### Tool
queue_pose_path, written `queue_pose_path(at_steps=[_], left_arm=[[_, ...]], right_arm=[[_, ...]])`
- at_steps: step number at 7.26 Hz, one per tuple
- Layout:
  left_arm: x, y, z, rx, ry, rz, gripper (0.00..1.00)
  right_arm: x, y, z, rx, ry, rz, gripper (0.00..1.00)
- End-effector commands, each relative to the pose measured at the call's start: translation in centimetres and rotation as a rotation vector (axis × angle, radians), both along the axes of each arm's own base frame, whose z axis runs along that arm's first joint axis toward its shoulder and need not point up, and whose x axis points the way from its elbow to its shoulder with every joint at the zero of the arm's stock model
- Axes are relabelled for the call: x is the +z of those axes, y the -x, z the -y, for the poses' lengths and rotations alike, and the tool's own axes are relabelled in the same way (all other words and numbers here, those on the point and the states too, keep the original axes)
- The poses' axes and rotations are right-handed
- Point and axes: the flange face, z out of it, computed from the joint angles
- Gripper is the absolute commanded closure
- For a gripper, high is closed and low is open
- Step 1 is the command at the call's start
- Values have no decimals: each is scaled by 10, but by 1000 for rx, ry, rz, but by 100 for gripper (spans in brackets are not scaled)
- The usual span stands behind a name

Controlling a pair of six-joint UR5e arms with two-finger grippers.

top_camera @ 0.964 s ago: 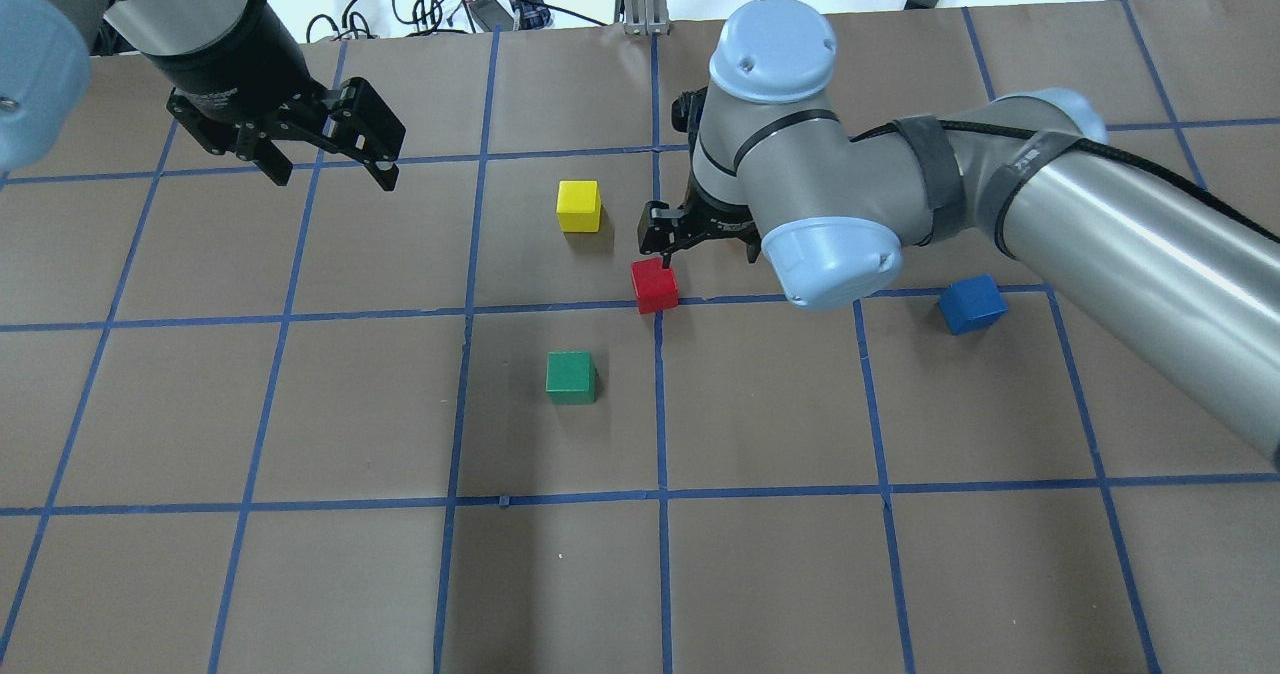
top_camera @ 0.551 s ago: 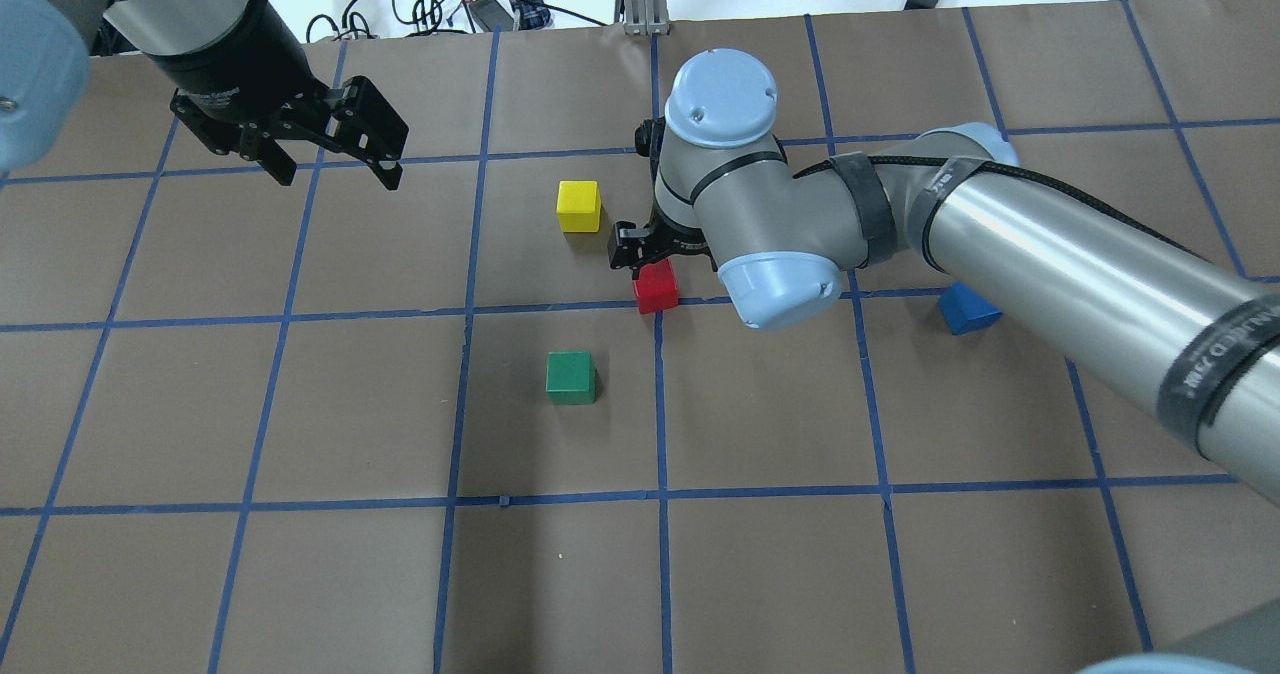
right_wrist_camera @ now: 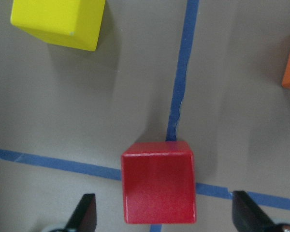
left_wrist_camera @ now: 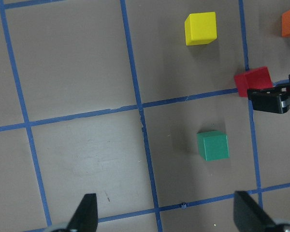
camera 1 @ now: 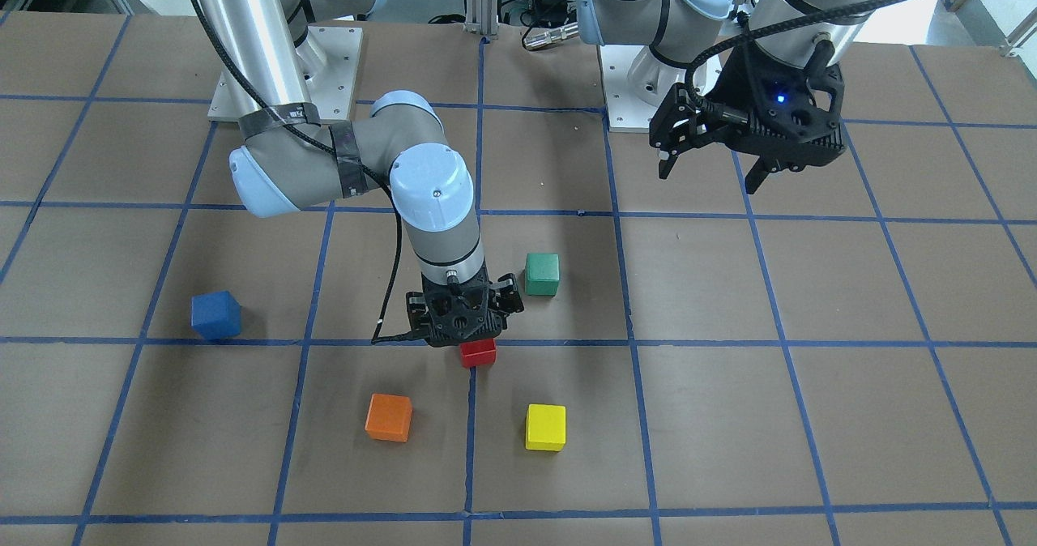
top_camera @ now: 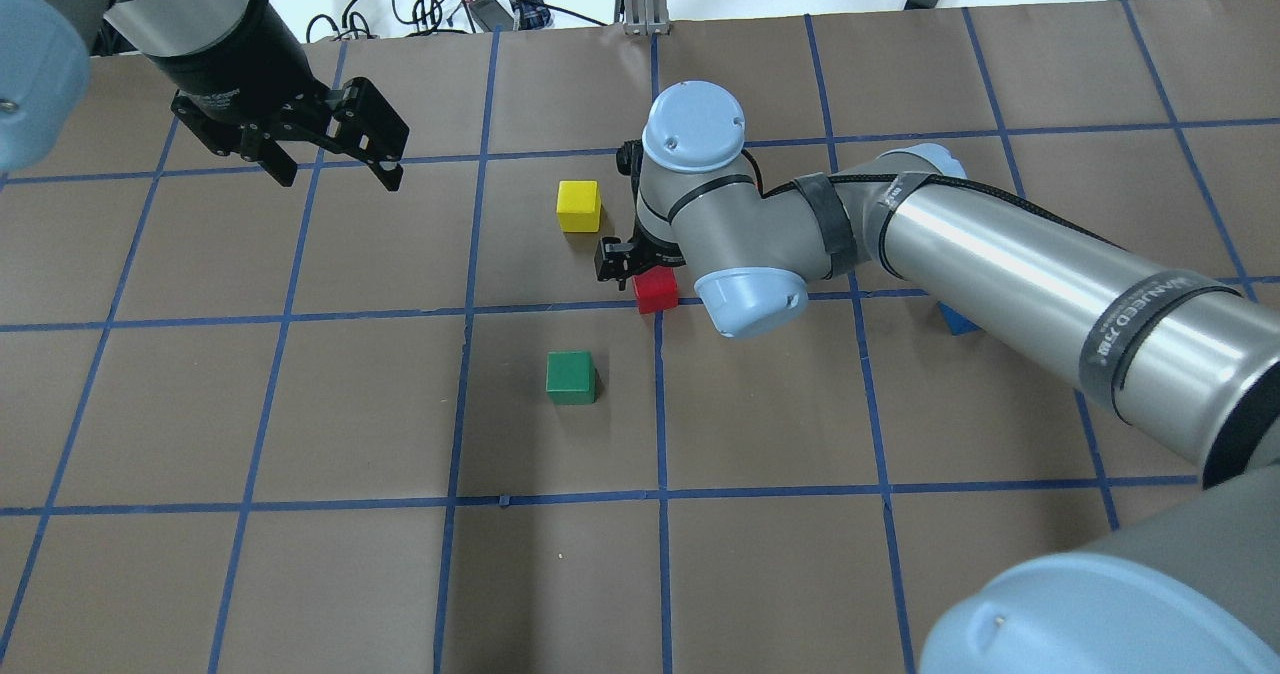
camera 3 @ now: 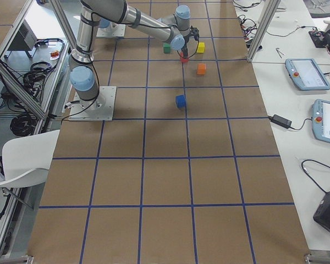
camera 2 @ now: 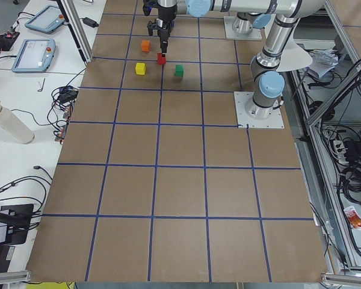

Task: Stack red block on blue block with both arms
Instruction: 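Grasp the red cube with the right gripper and lift it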

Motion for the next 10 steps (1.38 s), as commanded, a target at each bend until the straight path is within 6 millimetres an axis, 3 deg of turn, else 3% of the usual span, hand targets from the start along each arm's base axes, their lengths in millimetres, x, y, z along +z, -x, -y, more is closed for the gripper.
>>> queue_pose_path(at_steps=[1, 2, 3, 4, 5, 6, 8, 10], left_arm=[[0, 0, 0, 2, 0, 0, 0], [-1, 0, 0, 2, -1, 0, 0], [0, 0, 0, 2, 0, 0, 0], [0, 0, 0, 2, 0, -1, 0], [0, 0, 0, 2, 0, 0, 0], [0, 0, 0, 2, 0, 0, 0], [-1, 0, 1, 2, -3, 0, 0], [-1, 0, 1, 2, -3, -1, 0]], right_arm=[[-12, -5, 14, -12, -13, -3, 0], [-16, -5, 14, -12, -18, -6, 0], [-21, -4, 13, -10, -26, -15, 10], [-24, -2, 13, -5, -26, -37, 38], [-27, -1, 11, -8, -57, -50, 85], [-24, -1, 10, -15, -64, -50, 100], [-2, 4, 11, -22, -74, -53, 100], [71, 30, 24, -58, -68, -74, 100]])
